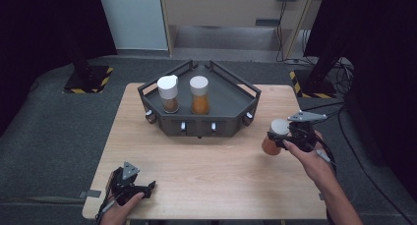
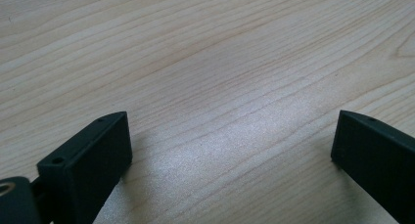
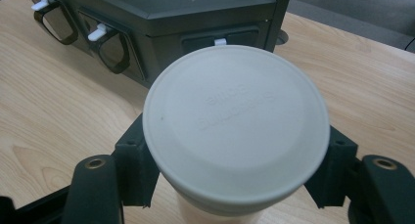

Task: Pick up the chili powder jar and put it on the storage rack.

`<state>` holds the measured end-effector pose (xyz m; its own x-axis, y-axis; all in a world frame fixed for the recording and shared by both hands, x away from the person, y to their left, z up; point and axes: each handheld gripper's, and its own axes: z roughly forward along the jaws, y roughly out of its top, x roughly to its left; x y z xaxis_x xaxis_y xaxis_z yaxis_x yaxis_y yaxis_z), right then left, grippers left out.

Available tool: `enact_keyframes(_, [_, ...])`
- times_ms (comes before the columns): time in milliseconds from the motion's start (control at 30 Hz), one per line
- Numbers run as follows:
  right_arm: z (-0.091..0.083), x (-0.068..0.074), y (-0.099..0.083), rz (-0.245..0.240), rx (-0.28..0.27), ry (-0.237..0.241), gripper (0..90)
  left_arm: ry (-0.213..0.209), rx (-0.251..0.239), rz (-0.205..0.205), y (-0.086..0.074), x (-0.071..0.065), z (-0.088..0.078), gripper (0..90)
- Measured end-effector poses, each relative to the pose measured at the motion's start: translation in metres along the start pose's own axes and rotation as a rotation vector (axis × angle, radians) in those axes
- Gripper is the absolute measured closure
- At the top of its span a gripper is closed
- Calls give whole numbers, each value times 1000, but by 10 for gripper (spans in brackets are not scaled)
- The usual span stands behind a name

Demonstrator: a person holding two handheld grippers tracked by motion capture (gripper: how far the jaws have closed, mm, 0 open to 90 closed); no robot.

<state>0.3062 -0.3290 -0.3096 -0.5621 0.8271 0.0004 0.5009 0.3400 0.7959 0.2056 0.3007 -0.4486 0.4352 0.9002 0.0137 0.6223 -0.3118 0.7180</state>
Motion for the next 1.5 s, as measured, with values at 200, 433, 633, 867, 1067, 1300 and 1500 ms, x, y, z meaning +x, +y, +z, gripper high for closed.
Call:
enact_keyframes(200, [-2, 1, 16, -5, 1, 4, 342, 0, 0, 0, 0, 0, 0, 1])
enact_keyframes(433, [-5, -1, 34, 2, -11, 13, 342, 0, 0, 0, 0, 0, 0, 0])
enact_keyframes(633, [-6, 1, 49, -16, -10, 11, 342, 0, 0, 0, 0, 0, 0, 0])
enact_keyframes(867, [-5, 3, 66, -35, -18, 19, 342, -1, 0, 0, 0, 0, 0, 0])
enact_keyframes(1067, [-2, 7, 84, -58, -17, 17, 342, 0, 0, -1, 0, 0, 0, 0])
enact_keyframes(1300, [2, 12, 104, -72, -23, 22, 342, 0, 2, 2, 0, 0, 0, 0])
enact_keyframes(1500, [9, 16, 117, -79, -27, 27, 342, 0, 2, 2, 0, 0, 0, 0])
